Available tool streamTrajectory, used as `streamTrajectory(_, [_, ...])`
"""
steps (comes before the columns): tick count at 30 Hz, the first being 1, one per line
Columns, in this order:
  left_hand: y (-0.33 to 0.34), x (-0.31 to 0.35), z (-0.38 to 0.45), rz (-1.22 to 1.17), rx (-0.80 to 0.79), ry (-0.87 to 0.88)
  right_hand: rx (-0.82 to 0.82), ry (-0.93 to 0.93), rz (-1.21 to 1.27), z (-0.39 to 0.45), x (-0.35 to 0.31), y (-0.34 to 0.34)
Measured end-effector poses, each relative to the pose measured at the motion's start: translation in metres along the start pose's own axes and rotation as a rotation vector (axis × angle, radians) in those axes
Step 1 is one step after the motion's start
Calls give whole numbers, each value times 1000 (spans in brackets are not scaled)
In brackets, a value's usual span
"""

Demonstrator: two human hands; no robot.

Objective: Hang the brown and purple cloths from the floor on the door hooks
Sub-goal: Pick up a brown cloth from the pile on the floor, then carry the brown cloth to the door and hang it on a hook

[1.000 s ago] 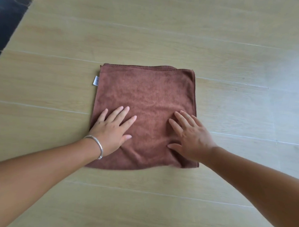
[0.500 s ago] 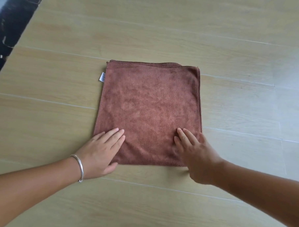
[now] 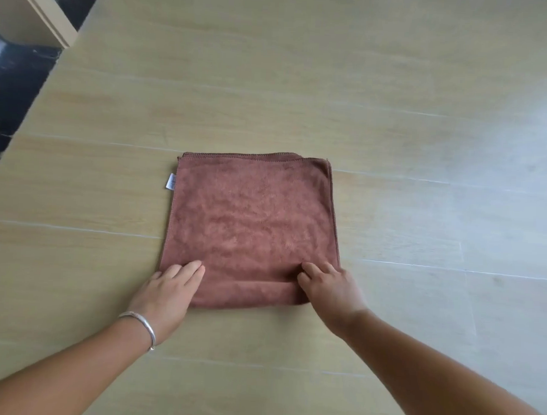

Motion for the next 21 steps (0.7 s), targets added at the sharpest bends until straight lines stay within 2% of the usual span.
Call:
streamTrajectory(3, [-18,-9,-7,-32,-184,-95,0,49,64,-6,-1,-32])
streamTrajectory(9, [-109,-37,-45,-478,-154,-273,43,125,156,-56,0,-116])
streamTrajectory(12, [-172,-47,-64,-600,-72,-336,28,149,116,-81,1,-171])
streamTrajectory(15, [-243,-50,-85,-564,-28,-333,-15,178,61,-102,4,-235])
streamTrajectory(21, [-397,-55,-142,-488,-34,-193,-27,242,53,-165,19,-385])
Point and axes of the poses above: each hand's wrist, its own z-axis towards the middle knuckle, its own y-axis out of the palm, x = y × z, the point moved 5 cm from there along z, towards the middle knuckle, and after that the axes turned 7 degrees about -y, right-handed, at the moved point
